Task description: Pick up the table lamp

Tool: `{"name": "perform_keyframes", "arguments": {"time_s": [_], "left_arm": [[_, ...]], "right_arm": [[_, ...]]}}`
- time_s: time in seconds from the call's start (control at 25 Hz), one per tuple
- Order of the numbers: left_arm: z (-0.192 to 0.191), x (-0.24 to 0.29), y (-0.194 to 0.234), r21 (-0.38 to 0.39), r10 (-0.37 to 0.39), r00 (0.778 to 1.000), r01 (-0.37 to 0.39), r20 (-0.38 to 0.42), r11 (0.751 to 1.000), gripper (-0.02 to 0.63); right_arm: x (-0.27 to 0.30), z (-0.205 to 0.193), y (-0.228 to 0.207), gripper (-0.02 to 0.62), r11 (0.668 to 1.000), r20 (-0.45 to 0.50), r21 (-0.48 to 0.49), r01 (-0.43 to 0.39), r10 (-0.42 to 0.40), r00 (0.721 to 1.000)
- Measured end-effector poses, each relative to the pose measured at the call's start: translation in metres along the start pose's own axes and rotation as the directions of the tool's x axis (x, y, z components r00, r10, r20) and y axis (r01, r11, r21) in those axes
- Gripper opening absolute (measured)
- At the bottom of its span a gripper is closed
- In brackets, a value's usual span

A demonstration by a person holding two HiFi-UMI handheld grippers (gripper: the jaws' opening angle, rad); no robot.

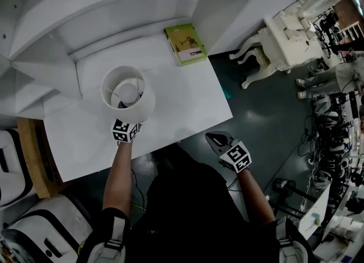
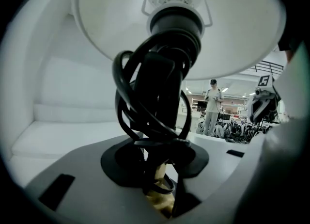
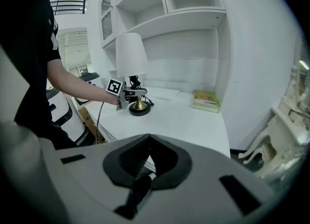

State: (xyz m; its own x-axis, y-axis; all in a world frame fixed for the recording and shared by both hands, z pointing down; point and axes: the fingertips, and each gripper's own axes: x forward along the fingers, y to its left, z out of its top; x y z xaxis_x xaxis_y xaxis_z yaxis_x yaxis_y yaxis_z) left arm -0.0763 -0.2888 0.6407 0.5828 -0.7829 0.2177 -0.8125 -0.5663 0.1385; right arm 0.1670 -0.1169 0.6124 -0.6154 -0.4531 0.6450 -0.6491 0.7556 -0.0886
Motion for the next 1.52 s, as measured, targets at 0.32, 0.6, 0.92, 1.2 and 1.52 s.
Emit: {"name": "perform_keyframes", "arguments": {"time_s": [0.32, 0.6, 0.92, 1.2, 1.52], "left_arm": [[0.018, -0.007, -0.006, 0.016, -0.015, 1.000, 0.015, 0.023, 1.000, 0.127], [0.030, -0.018, -0.010, 0.018, -0.030, 0.999, 0.030, 0.030, 0.999, 0.121], [0.055, -0.040, -0.020, 0.030, -0.059, 0.998, 0.058, 0.035, 0.998, 0.120], [0.076, -0.064, -0.017, 0.062, -0.048, 0.998, 0.046, 0.033, 0.997, 0.120], [0.109, -0.097, -0.017, 0.096, -0.007, 0.998, 0.000, 0.068, 0.995, 0.118]], "right_arm": [[0.002, 0.006, 0.004, 0.008, 1.000, 0.021, 0.006, -0.014, 0.014, 1.000], [0.007, 0.009, 0.009, 0.008, 1.000, 0.040, 0.015, -0.025, 0.025, 0.999], [0.010, 0.024, 0.017, 0.008, 0.999, 0.084, 0.015, -0.045, 0.044, 0.995], [0.014, 0.042, 0.023, 0.008, 0.999, 0.157, 0.016, -0.044, 0.041, 0.987], [0.011, 0.059, 0.030, 0.006, 0.999, 0.218, 0.003, -0.047, 0.045, 0.975]]}}
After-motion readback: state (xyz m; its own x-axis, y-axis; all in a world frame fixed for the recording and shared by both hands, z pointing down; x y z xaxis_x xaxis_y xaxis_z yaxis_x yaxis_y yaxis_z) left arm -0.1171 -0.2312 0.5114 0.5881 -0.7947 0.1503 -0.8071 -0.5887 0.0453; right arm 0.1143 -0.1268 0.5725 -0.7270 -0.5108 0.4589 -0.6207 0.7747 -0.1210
